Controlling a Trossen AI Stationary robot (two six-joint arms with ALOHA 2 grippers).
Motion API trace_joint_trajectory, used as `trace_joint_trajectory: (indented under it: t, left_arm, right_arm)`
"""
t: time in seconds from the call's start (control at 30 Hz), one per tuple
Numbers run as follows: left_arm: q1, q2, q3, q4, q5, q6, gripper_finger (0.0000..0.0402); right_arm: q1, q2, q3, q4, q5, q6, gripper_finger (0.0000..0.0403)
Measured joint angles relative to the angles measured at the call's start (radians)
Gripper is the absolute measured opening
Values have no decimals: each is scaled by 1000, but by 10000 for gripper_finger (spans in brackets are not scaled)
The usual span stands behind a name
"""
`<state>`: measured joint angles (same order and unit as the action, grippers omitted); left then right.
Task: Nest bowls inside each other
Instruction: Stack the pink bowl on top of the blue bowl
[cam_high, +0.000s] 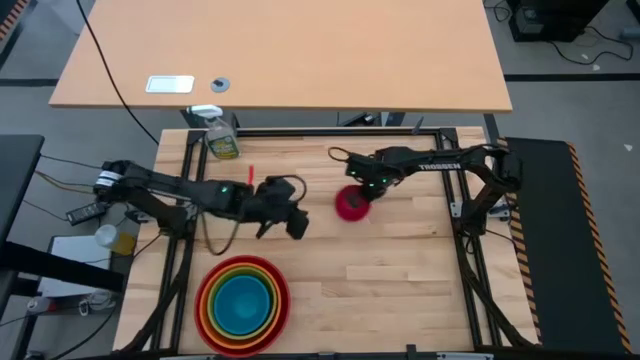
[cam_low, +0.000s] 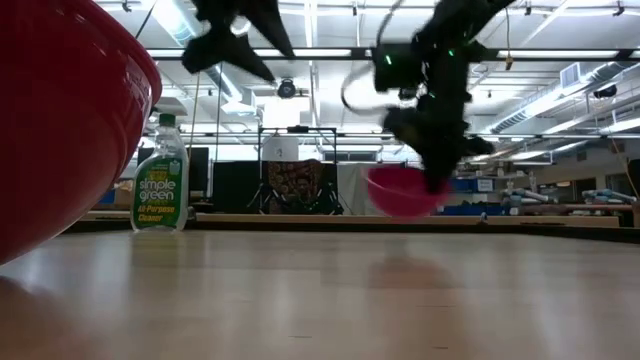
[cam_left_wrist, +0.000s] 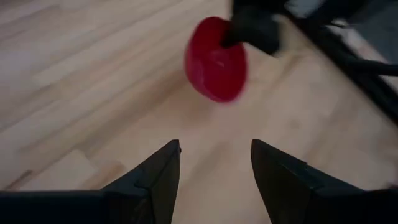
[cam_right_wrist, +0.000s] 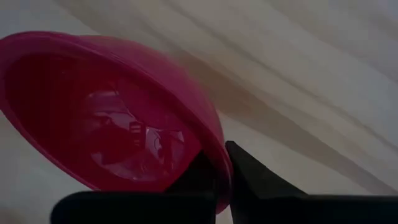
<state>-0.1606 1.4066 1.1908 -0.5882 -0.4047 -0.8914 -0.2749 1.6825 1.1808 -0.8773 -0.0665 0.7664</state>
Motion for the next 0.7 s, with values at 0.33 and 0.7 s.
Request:
trace_joint_trajectory:
  t: [0.33,0.7]
  left_arm:
    - [128,62,0,13,-3,-21,245]
    - [160,102,0,120,23,-4,275]
  right_arm:
    - [108,0,105,118,133,237,26]
    - [126,0,110,225,155,316,29]
